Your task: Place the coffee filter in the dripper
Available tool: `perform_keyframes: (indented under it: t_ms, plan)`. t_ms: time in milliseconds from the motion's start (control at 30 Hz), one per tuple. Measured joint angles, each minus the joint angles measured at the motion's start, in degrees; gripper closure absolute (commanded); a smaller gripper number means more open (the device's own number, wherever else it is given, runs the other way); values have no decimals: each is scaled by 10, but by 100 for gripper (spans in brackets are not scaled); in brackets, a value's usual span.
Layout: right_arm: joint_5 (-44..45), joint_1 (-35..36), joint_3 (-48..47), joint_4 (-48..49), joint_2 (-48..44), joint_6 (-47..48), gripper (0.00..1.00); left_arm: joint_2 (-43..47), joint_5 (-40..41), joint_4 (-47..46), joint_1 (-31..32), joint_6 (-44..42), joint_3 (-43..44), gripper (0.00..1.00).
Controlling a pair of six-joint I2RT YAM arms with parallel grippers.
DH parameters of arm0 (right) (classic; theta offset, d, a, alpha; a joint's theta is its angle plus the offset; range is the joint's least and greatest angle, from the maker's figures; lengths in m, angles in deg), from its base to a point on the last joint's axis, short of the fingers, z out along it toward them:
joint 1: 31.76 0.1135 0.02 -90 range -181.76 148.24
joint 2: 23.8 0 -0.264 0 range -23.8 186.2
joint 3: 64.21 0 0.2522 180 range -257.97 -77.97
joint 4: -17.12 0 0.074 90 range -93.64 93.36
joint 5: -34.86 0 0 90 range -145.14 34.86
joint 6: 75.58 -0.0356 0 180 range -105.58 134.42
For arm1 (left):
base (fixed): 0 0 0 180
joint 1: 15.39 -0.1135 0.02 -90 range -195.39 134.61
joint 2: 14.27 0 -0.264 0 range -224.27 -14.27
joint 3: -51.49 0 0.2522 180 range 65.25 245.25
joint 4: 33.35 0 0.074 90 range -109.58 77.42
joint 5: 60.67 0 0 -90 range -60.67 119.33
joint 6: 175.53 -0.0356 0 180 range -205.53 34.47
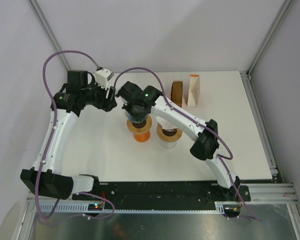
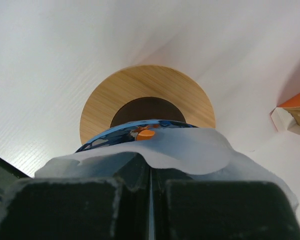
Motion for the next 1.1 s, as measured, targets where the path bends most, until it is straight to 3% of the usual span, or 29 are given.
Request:
perform_keyframes:
  t_ms: [400,767,1100]
  plan:
    - [-2,0,-8,23,-4,2,100,23,-96,-3,0,15,-33,33]
    - [-5,-4,-7,26,-6,2,100,-4,-142,-8,12,42,-47,57]
    - [-14,-11,11,30,-15,-1,100,-14,-145,-34,21,60,-67,58]
